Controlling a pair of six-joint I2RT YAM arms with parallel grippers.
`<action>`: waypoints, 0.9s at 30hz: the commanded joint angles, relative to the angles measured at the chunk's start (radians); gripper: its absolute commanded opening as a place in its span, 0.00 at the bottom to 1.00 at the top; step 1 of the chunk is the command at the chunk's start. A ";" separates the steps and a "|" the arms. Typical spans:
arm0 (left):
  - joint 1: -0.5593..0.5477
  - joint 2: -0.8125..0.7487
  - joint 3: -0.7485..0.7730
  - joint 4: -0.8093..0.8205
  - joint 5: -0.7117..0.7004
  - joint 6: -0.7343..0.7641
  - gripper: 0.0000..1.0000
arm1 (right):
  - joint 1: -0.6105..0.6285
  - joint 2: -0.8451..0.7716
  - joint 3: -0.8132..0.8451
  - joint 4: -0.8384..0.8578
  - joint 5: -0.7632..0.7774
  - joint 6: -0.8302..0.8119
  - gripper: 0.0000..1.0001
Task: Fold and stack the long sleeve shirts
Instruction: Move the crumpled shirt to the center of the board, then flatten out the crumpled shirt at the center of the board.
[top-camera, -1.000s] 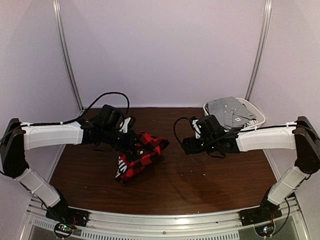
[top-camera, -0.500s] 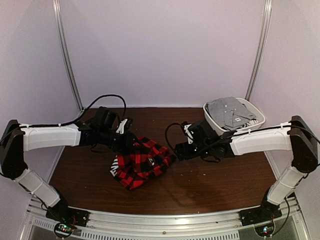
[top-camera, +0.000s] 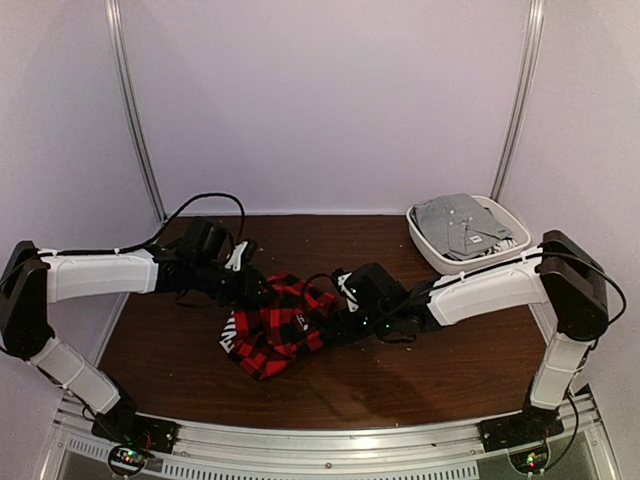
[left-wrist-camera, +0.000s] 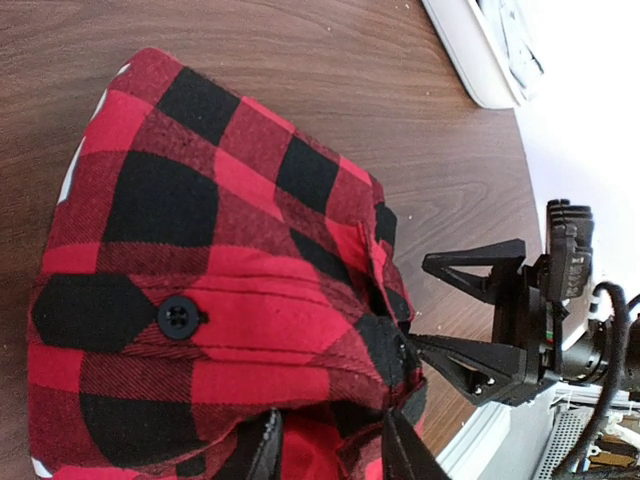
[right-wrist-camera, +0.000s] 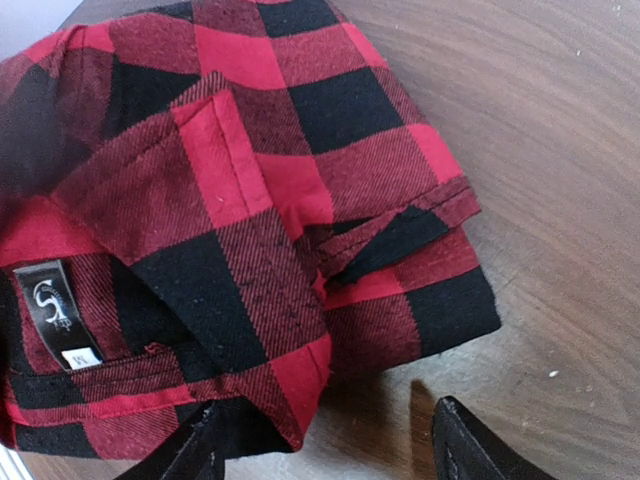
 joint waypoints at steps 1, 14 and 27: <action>0.004 -0.058 -0.021 -0.032 -0.022 0.038 0.38 | 0.021 0.049 0.032 0.047 -0.037 0.022 0.66; -0.044 -0.229 -0.072 -0.198 -0.116 0.135 0.56 | 0.056 0.018 0.214 -0.032 -0.068 0.032 0.04; -0.093 -0.300 -0.115 -0.224 -0.214 0.150 0.71 | 0.050 0.214 0.633 -0.106 -0.106 0.021 0.05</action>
